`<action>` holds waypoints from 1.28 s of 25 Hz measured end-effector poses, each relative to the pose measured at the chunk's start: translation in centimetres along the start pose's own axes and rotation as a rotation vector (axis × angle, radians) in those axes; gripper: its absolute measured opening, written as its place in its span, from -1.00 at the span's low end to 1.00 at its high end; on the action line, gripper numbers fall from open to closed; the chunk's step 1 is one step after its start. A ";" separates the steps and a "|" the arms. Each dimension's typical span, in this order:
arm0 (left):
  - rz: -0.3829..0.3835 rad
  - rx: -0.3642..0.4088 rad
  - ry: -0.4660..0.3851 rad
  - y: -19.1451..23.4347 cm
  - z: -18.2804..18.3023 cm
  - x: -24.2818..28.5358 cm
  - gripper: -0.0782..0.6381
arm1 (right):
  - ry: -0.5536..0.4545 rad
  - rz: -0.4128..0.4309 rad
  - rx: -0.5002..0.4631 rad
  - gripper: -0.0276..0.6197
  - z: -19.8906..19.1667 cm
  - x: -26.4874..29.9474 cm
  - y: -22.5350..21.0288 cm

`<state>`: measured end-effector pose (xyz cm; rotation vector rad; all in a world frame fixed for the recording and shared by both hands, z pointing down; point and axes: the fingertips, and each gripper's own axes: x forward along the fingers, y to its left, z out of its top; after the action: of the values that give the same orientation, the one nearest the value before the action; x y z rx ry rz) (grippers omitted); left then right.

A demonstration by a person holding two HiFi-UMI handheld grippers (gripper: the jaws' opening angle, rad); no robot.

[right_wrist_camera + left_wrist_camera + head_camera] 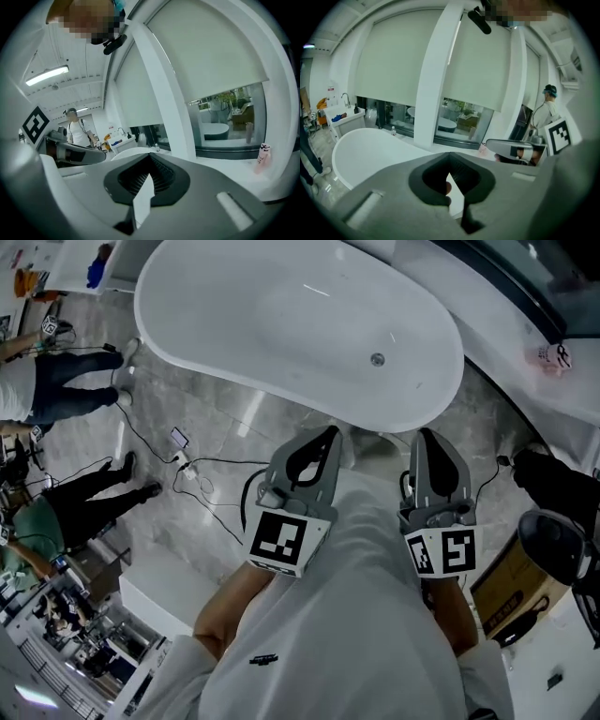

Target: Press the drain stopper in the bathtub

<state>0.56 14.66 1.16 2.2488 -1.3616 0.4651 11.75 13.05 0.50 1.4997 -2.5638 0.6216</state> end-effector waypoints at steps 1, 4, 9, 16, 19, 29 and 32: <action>0.007 -0.009 0.004 0.6 -0.1 0.7 -0.78 | 0.012 0.001 0.002 -0.94 -0.3 0.7 -0.4; 0.000 -0.018 -0.014 2.2 0.1 2.8 -0.78 | 0.048 -0.020 0.002 -0.93 -1.5 3.0 -1.4; -0.040 -0.029 0.021 7.1 -1.5 5.9 -0.78 | 0.105 -0.071 0.037 -0.94 -5.1 8.5 -1.6; -0.096 -0.055 0.051 9.3 -4.3 11.7 -0.78 | 0.178 -0.153 0.068 -0.94 -9.7 13.1 -6.2; -0.092 -0.093 0.115 10.7 -7.0 14.0 -0.78 | 0.234 -0.144 0.064 -0.94 -12.7 15.4 -7.8; -0.084 -0.108 0.215 14.1 -16.0 21.4 -0.78 | 0.335 -0.123 0.085 -0.93 -22.2 22.0 -11.8; -0.080 -0.124 0.223 14.9 -19.0 23.6 -0.78 | 0.367 -0.097 0.074 -0.93 -25.7 23.8 -12.9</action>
<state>-2.91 1.88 32.21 2.0730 -1.1516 0.5691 7.81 -1.52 34.61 1.3694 -2.2021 0.8926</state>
